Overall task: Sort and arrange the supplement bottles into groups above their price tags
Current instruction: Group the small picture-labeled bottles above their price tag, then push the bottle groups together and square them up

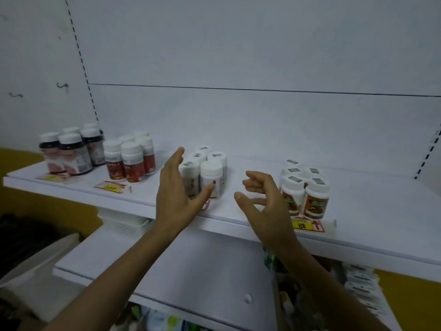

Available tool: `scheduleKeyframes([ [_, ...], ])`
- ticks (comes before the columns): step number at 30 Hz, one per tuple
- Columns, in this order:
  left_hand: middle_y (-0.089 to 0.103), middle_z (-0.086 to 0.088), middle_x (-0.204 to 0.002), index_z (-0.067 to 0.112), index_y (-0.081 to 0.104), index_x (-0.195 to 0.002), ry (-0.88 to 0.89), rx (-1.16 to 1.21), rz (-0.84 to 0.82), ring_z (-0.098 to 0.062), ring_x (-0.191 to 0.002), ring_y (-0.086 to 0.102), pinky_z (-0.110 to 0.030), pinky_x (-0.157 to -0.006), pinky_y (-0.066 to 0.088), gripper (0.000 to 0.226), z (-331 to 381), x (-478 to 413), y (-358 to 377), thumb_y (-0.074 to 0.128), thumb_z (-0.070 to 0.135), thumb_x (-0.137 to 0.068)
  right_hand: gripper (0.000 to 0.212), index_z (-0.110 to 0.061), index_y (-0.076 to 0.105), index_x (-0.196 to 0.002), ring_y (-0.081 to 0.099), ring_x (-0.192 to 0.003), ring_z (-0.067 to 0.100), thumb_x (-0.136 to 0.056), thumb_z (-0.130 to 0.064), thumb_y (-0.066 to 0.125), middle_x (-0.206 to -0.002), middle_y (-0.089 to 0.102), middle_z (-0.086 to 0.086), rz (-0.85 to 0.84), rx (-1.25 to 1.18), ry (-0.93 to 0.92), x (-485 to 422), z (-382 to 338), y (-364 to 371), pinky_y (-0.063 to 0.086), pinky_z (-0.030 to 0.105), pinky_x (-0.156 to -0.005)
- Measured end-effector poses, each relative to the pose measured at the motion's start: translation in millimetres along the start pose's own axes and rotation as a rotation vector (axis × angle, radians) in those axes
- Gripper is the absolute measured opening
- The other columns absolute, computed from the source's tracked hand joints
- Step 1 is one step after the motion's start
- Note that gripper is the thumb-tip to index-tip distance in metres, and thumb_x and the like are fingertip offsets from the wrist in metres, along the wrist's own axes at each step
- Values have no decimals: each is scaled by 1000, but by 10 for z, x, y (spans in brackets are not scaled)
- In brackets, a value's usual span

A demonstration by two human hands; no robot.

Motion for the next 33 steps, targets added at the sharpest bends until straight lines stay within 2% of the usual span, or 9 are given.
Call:
scheduleKeyframes([
  [3, 5, 4, -159, 22, 0, -149, -139, 39, -156, -12, -145, 11, -27, -114, 15, 119, -481, -222, -43, 69, 61, -60, 76, -21, 29, -144, 43, -129, 13, -82, -27, 72, -146, 42, 4, -128, 129, 196, -181, 242, 339, 38, 28, -104],
  [5, -2, 4, -159, 20, -9, -148, -232, 49, -370, -14, -145, 7, -30, -114, 13, 128, -760, -348, 34, 73, 57, -59, 90, -19, 18, -149, 34, -138, 18, -79, -31, 74, -154, 30, 5, -147, 181, 282, -336, 317, 552, 32, 31, -108],
  [8, 9, 6, -158, 22, -14, -147, -234, 85, -667, -15, -143, 19, -35, -114, 24, 128, -1035, -492, 213, 76, 55, -62, 97, -19, 13, -150, 33, -140, 21, -77, -33, 75, -155, 29, 6, -98, 210, 366, -520, 362, 799, 33, 34, -108],
  [11, 34, 11, -150, 34, 0, -147, -115, 154, -810, -15, -131, 44, -45, -105, 43, 111, -1106, -542, 371, 67, 66, -64, 84, -24, 23, -146, 51, -125, 19, -79, -34, 73, -143, 48, 3, -11, 218, 338, -566, 371, 957, 45, 31, -96],
  [15, 46, 3, -143, 27, 3, -147, -67, 81, -782, -22, -120, 55, -43, -97, 48, 100, -1213, -549, 489, 62, 61, -73, 70, -29, 33, -140, 60, -111, 16, -81, -47, 66, -133, 57, -4, 32, 363, 325, -557, 403, 1030, 51, 36, -92],
  [22, 41, 2, -147, 24, -2, -148, -64, 96, -726, -23, -125, 50, -43, -98, 48, 108, -1266, -530, 517, 57, 68, -70, 69, -35, 25, -143, 56, -120, 16, -84, -55, 56, -141, 50, -8, 43, 509, 300, -576, 390, 1128, 41, 25, -87],
  [26, 44, 1, -145, 25, 7, -146, -117, 106, -716, -23, -122, 53, -46, -94, 50, 109, -1254, -541, 492, 48, 77, -59, 71, -35, 21, -145, 54, -123, 16, -85, -56, 53, -144, 47, -8, 32, 574, 289, -583, 388, 1154, 37, 22, -86],
  [30, 45, 0, -144, 26, 7, -146, -157, 87, -705, -24, -121, 54, -46, -94, 51, 105, -1274, -548, 519, 53, 74, -64, 74, -34, 18, -146, 52, -126, 19, -85, -58, 51, -146, 44, -7, 1, 574, 334, -591, 418, 1151, 43, 32, -98],
  [33, 44, 1, -144, 29, 6, -146, -182, 84, -695, -24, -121, 54, -47, -94, 51, 102, -1280, -560, 536, 57, 71, -67, 75, -34, 18, -147, 51, -128, 20, -84, -58, 50, -147, 43, -6, -14, 554, 334, -601, 420, 1140, 43, 35, -100],
])
Point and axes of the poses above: each hand's wrist, its own x-axis away from the middle knuckle, its own y-axis out of the palm, z = x × y, the point moved 4 cm from there along -x, towards the middle knuckle
